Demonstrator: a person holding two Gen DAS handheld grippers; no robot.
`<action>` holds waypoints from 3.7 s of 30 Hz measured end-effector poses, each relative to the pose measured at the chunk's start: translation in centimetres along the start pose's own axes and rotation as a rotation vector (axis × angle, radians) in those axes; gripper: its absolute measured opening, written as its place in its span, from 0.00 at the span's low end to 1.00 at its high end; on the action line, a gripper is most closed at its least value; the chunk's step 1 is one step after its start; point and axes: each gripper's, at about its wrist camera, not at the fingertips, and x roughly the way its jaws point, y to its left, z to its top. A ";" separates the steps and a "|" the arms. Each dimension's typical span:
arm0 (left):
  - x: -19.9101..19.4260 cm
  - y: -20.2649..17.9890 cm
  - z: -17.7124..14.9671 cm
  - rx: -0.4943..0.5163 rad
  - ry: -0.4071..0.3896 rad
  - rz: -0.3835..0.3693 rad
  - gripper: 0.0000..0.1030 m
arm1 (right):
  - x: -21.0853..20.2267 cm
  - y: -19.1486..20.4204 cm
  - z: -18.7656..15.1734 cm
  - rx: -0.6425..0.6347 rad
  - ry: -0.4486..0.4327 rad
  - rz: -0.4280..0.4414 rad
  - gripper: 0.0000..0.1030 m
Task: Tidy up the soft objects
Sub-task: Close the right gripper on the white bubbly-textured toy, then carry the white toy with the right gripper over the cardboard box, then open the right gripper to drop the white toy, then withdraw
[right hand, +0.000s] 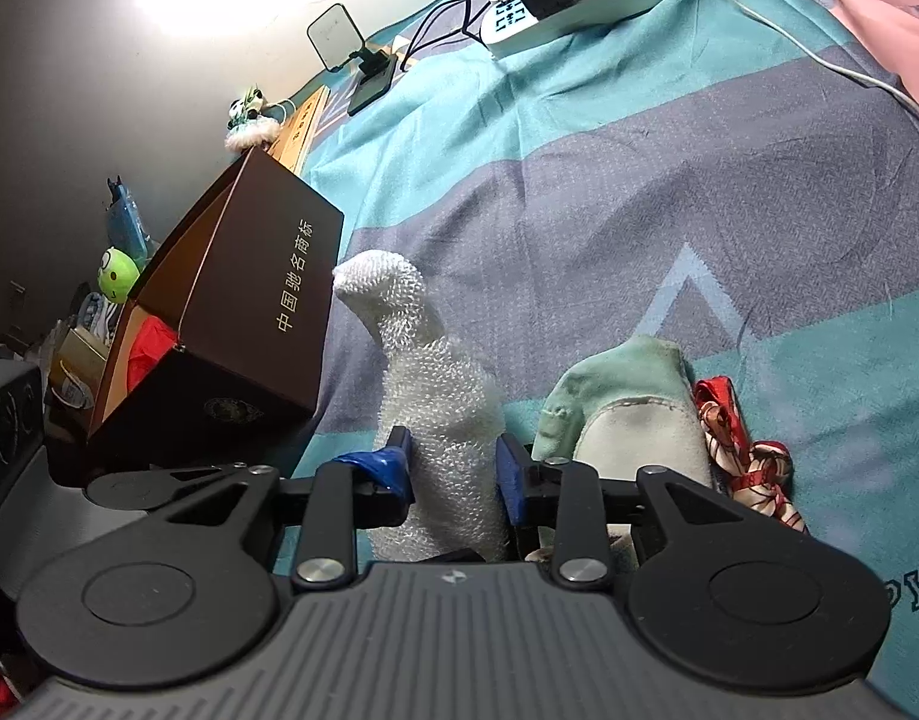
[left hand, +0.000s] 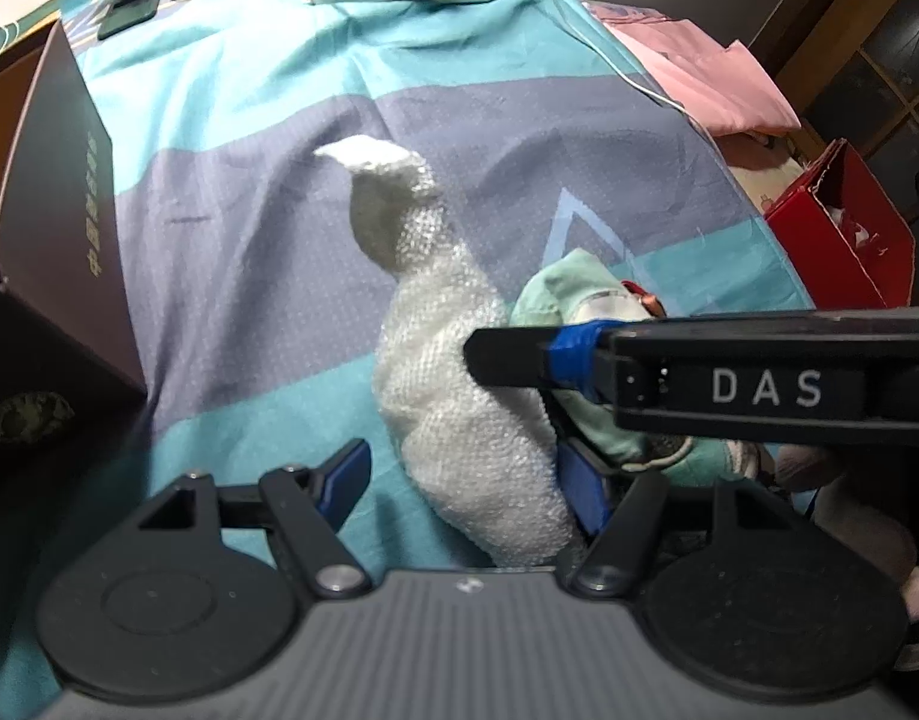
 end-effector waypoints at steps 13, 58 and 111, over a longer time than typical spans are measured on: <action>0.2 1.1 -0.8 -0.033 0.007 -0.004 0.57 | 1.7 0.7 -0.4 0.045 0.041 0.096 0.22; -19.0 12.3 -4.3 0.237 -0.280 -0.059 0.50 | -0.4 18.7 -0.5 -0.119 -0.130 0.230 0.22; -8.7 31.5 0.8 -0.183 -0.110 0.198 0.66 | 20.6 26.1 5.0 -0.187 0.015 0.001 0.21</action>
